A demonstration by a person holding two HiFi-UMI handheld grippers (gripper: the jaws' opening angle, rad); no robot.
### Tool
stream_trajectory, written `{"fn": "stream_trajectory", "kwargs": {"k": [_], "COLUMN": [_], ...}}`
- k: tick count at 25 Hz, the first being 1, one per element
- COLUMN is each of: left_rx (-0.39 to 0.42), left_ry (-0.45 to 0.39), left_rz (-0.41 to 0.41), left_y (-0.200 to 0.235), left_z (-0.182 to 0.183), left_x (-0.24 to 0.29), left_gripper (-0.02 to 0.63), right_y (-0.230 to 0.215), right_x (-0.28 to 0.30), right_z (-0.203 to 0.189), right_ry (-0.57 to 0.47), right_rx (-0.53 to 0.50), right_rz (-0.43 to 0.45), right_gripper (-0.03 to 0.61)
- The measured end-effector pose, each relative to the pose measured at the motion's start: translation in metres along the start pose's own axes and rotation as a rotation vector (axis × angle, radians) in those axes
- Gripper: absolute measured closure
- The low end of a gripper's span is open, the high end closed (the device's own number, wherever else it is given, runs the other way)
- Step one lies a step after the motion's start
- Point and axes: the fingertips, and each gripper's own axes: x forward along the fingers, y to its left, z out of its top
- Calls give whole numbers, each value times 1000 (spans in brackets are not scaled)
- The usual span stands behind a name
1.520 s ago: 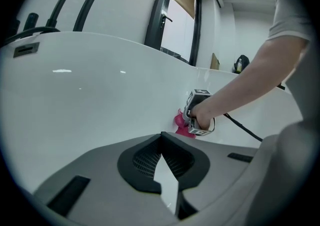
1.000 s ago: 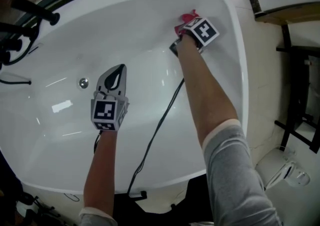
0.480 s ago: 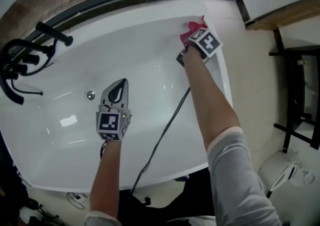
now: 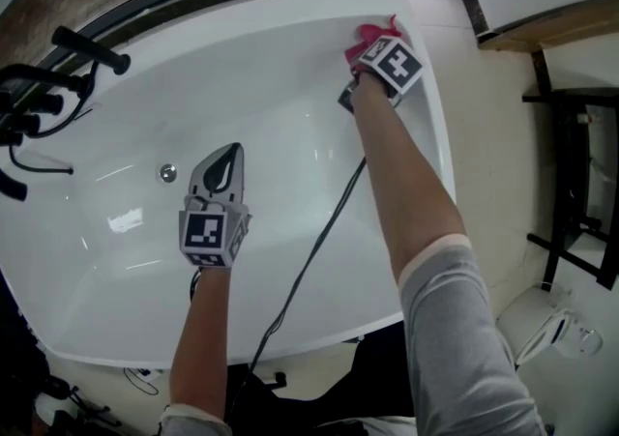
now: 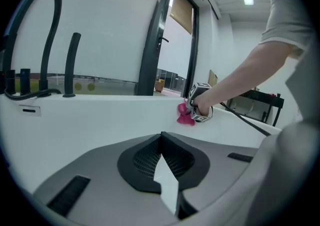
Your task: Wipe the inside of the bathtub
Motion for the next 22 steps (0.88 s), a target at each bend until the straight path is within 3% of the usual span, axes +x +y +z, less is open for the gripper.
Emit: {"fn": "stream_trajectory", "kwargs": {"k": [7, 15, 19, 22], "left_rx": [-11, -8, -21, -13], "left_ry": [28, 52, 65, 58], "left_rz": [7, 1, 8, 5], "left_y": [0, 22, 26, 25], "left_z": [-29, -76, -105, -122], "left_x": [14, 27, 30, 32], "left_gripper": [620, 620, 620, 620], "right_y": [-7, -1, 16, 7], "right_x": [28, 67, 88, 102], "right_z": [-45, -114, -153, -171], "right_ry": [47, 71, 98, 83], "right_rx": [-34, -202, -266, -395], "right_rz": [-5, -10, 71, 13], "right_gripper": [522, 522, 522, 522]}}
